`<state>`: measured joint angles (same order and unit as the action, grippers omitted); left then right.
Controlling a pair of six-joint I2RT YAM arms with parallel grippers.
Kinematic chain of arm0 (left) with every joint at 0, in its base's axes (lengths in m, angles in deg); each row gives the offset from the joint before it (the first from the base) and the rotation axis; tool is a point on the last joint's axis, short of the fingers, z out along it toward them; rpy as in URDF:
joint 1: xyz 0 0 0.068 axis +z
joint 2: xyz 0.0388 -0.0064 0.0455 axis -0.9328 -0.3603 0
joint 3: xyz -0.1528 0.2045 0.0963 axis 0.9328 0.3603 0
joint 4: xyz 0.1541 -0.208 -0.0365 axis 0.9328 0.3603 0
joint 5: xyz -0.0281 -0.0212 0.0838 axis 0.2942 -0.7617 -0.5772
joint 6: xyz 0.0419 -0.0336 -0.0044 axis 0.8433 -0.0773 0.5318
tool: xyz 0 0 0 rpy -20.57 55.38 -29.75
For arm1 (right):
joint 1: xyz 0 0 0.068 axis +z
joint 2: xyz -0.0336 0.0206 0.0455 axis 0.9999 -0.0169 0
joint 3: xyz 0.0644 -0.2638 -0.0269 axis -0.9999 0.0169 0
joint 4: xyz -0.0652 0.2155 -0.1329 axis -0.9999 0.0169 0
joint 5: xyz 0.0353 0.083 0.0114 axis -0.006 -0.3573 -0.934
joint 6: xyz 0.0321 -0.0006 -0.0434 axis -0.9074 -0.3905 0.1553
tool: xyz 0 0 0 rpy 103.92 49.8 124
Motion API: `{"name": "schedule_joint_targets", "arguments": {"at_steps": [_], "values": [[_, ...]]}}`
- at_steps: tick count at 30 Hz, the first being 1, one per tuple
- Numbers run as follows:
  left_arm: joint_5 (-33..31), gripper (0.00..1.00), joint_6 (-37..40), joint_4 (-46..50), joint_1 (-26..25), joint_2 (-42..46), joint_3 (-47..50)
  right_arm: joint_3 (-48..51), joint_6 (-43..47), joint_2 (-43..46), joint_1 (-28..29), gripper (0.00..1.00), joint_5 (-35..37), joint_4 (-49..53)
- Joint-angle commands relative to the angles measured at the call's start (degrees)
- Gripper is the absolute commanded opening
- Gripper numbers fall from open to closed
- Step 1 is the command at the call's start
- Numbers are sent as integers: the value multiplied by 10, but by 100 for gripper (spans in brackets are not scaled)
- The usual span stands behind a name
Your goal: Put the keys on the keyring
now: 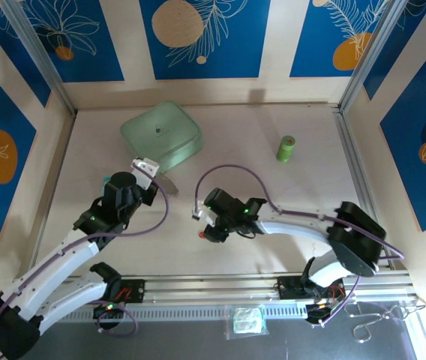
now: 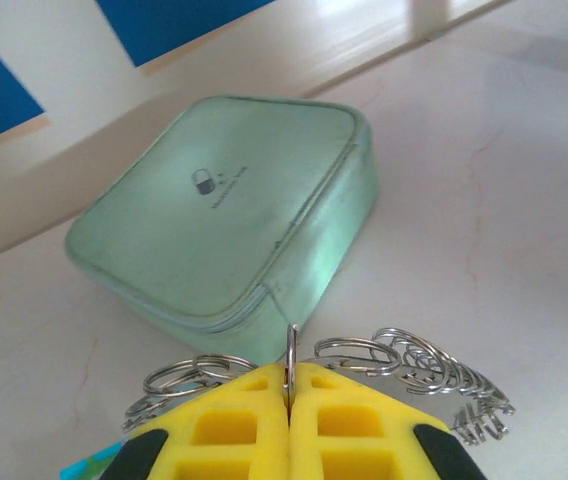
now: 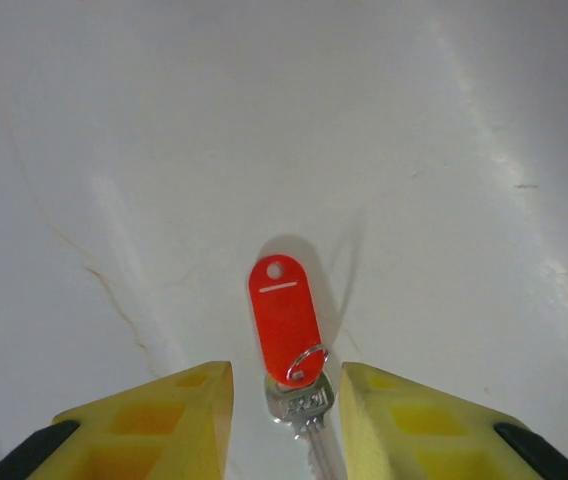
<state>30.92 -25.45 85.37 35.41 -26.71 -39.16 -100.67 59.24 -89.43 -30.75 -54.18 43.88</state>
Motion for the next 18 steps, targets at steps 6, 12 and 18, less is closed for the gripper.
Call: {"name": "schedule_joint_targets", "arguments": {"at_steps": [6,12,18], "values": [[24,0,16,-79,4,-25,12,-12,-339,17,26,37,51,86],[44,0,13,-101,4,-16,37,-104,-372,-85,51,37,72,210],[28,0,27,-102,4,4,43,-154,-383,-150,54,38,95,247]]}}
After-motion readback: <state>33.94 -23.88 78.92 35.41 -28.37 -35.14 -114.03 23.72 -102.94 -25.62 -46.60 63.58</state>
